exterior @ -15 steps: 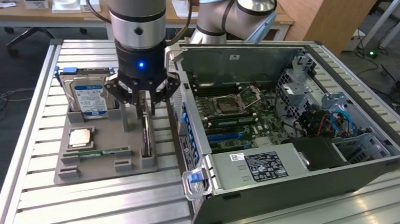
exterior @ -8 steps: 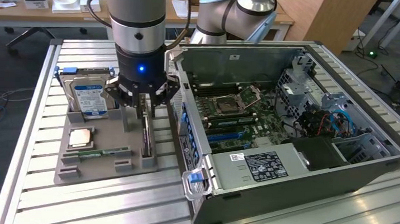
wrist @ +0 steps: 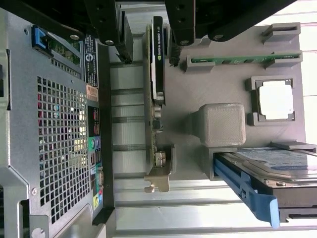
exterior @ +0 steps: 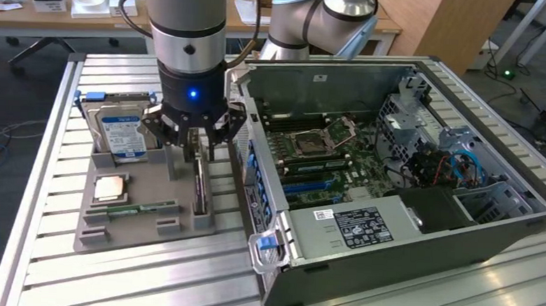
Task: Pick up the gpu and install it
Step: 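Pick up the gpu and move the gpu toward the slot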
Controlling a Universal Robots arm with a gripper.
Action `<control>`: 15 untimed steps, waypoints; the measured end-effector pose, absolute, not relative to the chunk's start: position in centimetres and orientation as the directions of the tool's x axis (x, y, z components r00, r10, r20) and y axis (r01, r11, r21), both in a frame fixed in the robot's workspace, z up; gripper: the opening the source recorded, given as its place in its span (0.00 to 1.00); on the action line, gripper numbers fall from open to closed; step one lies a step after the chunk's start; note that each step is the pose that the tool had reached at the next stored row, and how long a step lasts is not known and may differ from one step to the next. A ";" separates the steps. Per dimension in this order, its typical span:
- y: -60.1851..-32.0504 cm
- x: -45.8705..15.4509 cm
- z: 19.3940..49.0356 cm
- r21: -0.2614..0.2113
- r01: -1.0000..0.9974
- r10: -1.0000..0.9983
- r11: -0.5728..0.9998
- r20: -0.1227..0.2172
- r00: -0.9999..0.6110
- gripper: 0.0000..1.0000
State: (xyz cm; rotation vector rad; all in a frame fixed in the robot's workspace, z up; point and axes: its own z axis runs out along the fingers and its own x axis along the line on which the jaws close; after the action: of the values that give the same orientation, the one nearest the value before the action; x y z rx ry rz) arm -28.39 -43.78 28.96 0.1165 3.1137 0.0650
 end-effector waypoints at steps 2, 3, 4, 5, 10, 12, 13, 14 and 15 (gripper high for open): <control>-43.8 -28.4 28.8 0.044 0.074 0.075 0.996 -0.024 -0.997 0.43; -43.8 -28.4 28.7 0.044 0.074 0.075 0.996 -0.024 -0.997 0.43; -43.8 -28.4 28.5 0.044 0.074 0.075 0.996 -0.023 -0.997 0.43; -43.8 -28.4 28.3 0.044 0.074 0.075 0.996 -0.023 -0.997 0.43; -43.8 -28.4 27.4 0.044 0.074 0.075 0.996 -0.023 -0.997 0.43; -43.8 -28.4 27.0 0.044 0.074 0.075 0.996 -0.023 -0.997 0.43; -43.8 -28.4 26.9 0.044 0.074 0.075 0.996 -0.023 -0.997 0.43; -43.8 -28.4 26.7 0.044 0.074 0.075 0.996 -0.023 -0.997 0.43; -43.8 -28.4 26.5 0.044 0.074 0.075 0.996 -0.023 -0.997 0.43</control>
State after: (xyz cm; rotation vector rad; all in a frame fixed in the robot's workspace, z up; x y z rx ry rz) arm -28.39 -43.78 26.51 0.1165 3.1137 0.0677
